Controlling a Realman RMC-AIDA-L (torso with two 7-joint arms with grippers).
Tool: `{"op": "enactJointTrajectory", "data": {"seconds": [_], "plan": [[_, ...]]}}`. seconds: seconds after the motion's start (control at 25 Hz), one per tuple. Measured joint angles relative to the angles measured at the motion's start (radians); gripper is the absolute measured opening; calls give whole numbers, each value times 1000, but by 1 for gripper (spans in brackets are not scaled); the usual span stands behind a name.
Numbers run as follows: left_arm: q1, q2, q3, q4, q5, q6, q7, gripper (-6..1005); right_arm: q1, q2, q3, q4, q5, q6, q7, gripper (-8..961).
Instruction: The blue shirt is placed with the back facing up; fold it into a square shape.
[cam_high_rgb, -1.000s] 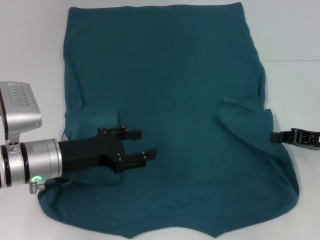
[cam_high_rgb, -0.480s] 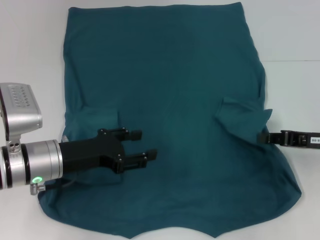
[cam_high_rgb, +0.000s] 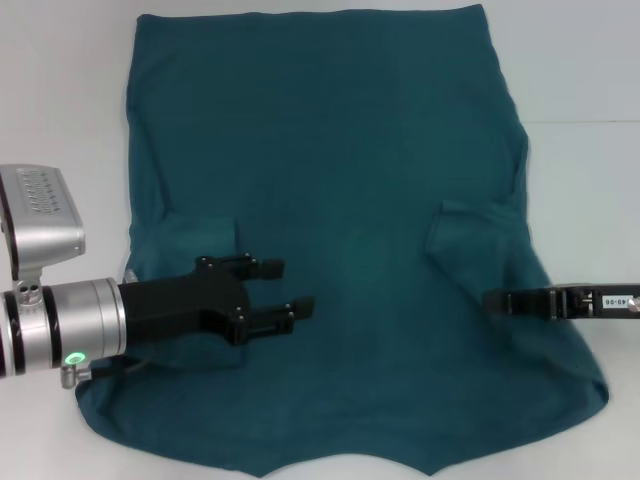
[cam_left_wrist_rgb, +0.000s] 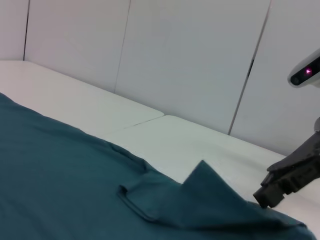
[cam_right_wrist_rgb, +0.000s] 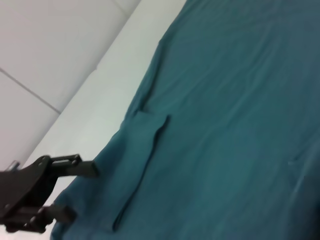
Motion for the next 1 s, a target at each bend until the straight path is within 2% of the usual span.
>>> {"op": "enactJointTrajectory", "data": {"seconds": [0.24,0.6,0.76,1.0], "plan": [[0,0,0,0,0,-9,3,708,0,-1,4,0,5,-4,-1,155],[0,0,-1,0,-1,-12,5,707,-7,-7,91,-1,13,6,-21,564],[0,0,-5,0,-2,-12,3,706,-15,1,145,5,49,-2,-79,701],[12,1,-8,6,-2,0,-10,707,-41,11,160,42,144,-2,-198,866]]}}
